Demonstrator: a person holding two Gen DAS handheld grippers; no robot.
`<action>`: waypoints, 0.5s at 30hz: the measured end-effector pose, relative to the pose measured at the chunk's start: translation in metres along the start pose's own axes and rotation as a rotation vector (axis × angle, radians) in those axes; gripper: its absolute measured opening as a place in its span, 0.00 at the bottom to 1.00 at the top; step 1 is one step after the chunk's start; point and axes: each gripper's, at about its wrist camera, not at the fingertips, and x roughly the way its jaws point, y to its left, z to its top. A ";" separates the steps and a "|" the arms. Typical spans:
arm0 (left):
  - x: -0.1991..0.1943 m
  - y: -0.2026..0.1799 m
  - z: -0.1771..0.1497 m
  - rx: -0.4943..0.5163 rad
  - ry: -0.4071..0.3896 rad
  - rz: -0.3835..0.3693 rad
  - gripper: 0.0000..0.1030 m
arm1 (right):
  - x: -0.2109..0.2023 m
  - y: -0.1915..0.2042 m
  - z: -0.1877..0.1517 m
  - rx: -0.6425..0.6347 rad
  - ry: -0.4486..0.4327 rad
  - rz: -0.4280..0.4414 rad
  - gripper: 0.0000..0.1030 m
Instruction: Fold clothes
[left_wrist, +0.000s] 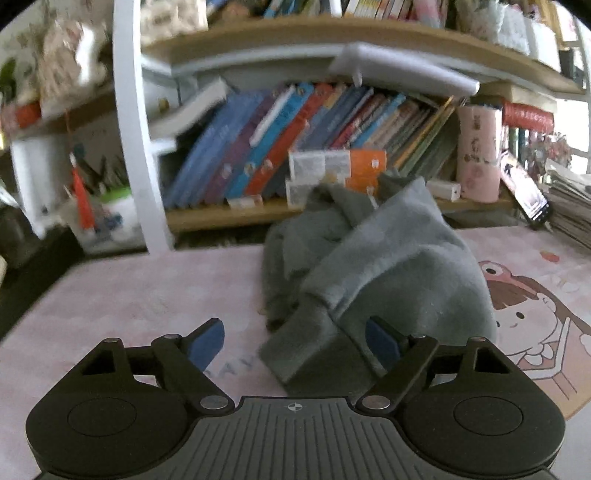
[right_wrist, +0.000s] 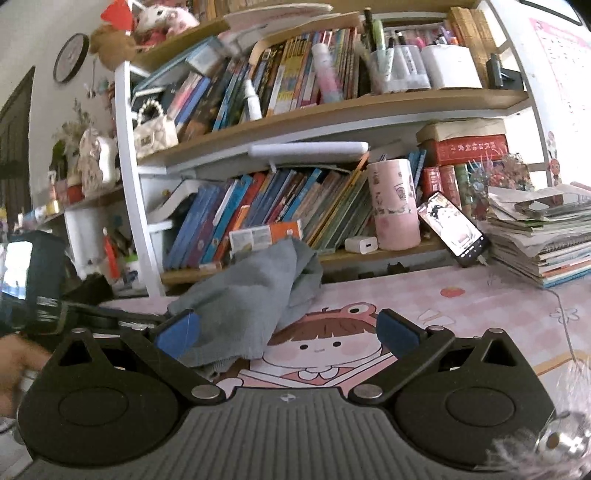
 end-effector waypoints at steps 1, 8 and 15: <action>0.006 -0.002 0.000 -0.005 0.018 0.002 0.83 | 0.000 0.001 0.000 -0.004 -0.002 0.003 1.00; 0.020 -0.007 -0.003 -0.028 0.058 -0.035 0.64 | -0.003 0.005 -0.002 -0.031 -0.017 0.037 1.00; -0.005 0.015 -0.005 -0.254 0.152 -0.219 0.14 | -0.004 -0.006 -0.001 0.029 -0.011 0.046 1.00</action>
